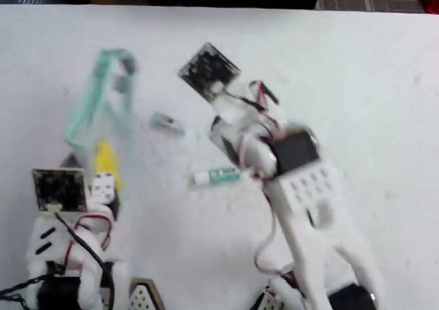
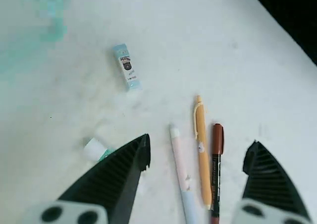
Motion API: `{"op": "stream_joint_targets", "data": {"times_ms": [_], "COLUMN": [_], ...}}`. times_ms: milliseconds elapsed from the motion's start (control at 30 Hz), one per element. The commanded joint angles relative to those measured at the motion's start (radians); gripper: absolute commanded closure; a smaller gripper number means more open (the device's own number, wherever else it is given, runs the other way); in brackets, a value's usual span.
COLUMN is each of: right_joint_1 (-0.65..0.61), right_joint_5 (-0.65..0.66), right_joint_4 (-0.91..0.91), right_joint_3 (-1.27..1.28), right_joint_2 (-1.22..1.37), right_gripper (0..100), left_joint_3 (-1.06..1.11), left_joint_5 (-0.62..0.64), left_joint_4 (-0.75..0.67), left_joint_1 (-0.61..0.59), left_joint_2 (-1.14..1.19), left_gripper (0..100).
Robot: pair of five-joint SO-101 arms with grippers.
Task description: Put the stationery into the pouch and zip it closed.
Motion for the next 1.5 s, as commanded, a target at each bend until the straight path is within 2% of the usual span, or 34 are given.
{"op": "stream_joint_targets", "data": {"times_ms": [0, 200, 333, 567, 733, 967, 1100, 1167, 1367, 1467], "right_joint_1": [0.001, -0.024, -0.050, -0.139, -0.196, -0.154, -0.142, -0.147, -0.143, -0.131], "right_joint_5": [-0.044, -0.046, -0.046, -0.046, -0.046, -0.044, -0.044, -0.044, 0.011, 0.009], "right_joint_4": [-0.108, -0.320, -0.369, -0.170, -0.054, -0.102, -0.065, -0.036, 0.018, 0.127], "right_joint_3": [-0.037, -0.163, -0.334, -0.666, -0.827, -1.011, -1.119, -1.169, -1.327, -1.439], "right_joint_2": [0.180, 0.512, 0.763, 1.093, 1.188, 1.323, 1.428, 1.475, 1.567, 1.564], "right_gripper": [70.7, 70.7, 70.7, 70.7, 70.7, 70.7, 71.3, 75.7, 98.0, 97.6], "left_joint_3": [-0.040, -0.005, -0.003, -0.003, 0.003, 0.015, 0.015, 0.015, 0.017, 0.017], "left_joint_5": [0.049, 0.192, 0.230, 0.235, 0.230, 0.229, 0.229, 0.229, 0.230, 0.230], "left_joint_4": [-0.048, -0.107, -0.098, -0.084, -0.083, -0.086, -0.086, -0.086, -0.084, -0.084], "left_joint_1": [-0.124, -0.298, -0.329, -0.325, -0.249, -0.239, -0.239, -0.239, -0.237, -0.196], "left_joint_2": [-0.004, -0.004, -0.004, -0.004, -0.004, -0.004, -0.004, -0.004, -0.004, -0.004], "left_gripper": [98, 98, 98, 98, 98, 98, 98, 98, 98, 98]}}
